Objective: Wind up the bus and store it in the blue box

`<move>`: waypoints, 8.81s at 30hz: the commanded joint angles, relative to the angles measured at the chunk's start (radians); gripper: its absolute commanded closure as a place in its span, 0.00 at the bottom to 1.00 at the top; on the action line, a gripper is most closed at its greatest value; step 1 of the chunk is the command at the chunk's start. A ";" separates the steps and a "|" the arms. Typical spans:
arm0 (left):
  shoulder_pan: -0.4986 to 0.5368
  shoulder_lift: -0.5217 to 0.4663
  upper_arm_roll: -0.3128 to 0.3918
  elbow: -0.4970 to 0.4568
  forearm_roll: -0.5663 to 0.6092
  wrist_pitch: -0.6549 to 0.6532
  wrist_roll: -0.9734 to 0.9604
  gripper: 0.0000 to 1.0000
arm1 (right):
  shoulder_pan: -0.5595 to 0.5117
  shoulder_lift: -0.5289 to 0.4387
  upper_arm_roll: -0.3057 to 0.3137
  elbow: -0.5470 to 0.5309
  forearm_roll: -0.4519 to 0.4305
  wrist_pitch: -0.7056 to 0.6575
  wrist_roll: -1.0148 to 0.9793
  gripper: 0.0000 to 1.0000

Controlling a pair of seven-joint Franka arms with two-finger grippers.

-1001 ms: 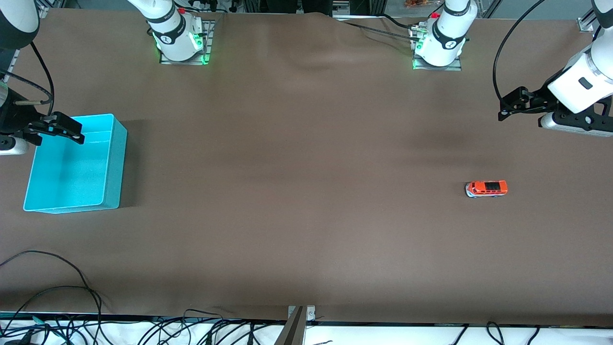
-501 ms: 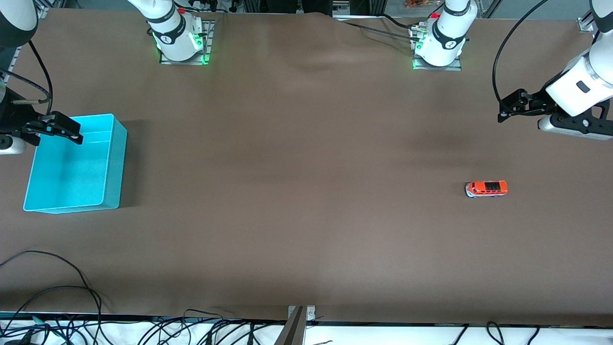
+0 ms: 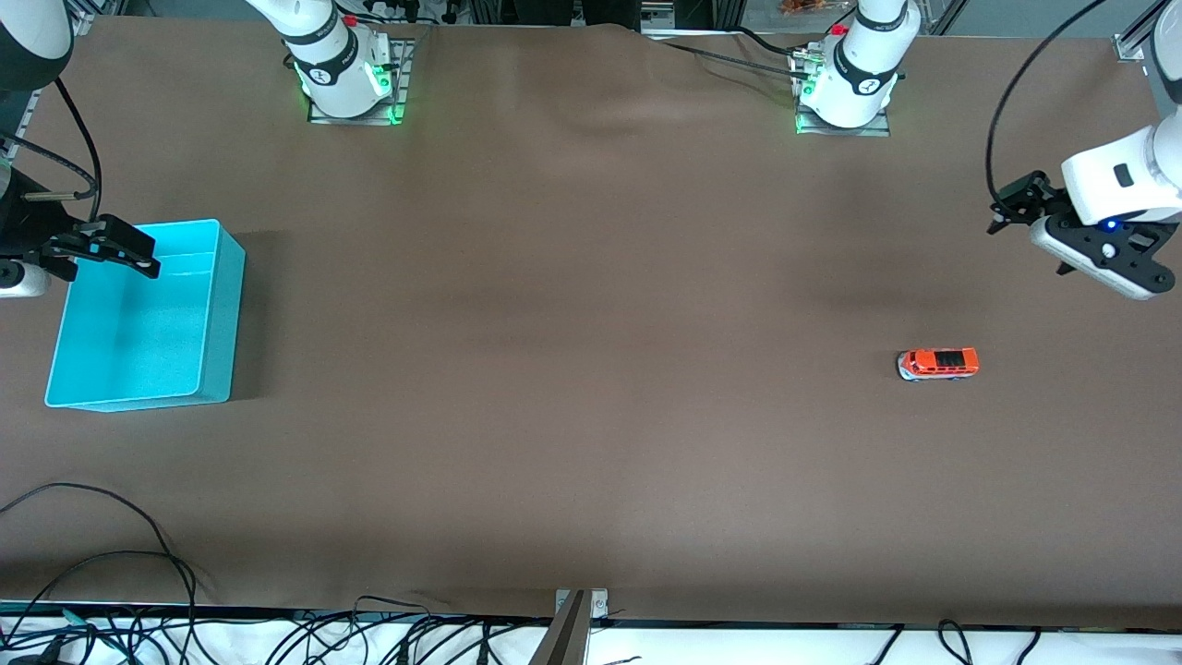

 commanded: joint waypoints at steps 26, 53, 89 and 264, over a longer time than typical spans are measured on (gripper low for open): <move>0.118 0.194 -0.005 -0.298 0.076 0.528 0.822 0.00 | 0.002 0.013 0.000 0.027 0.006 -0.006 0.010 0.00; 0.181 0.432 -0.014 -0.313 0.018 0.848 1.061 0.00 | 0.002 0.013 0.000 0.027 0.005 -0.006 0.010 0.00; 0.189 0.469 -0.050 -0.333 -0.021 0.881 1.060 0.78 | 0.002 0.013 0.000 0.027 0.006 -0.006 0.010 0.00; 0.528 0.589 -0.091 -0.161 -0.012 0.813 1.357 0.00 | 0.002 0.013 0.000 0.028 0.006 -0.006 0.011 0.00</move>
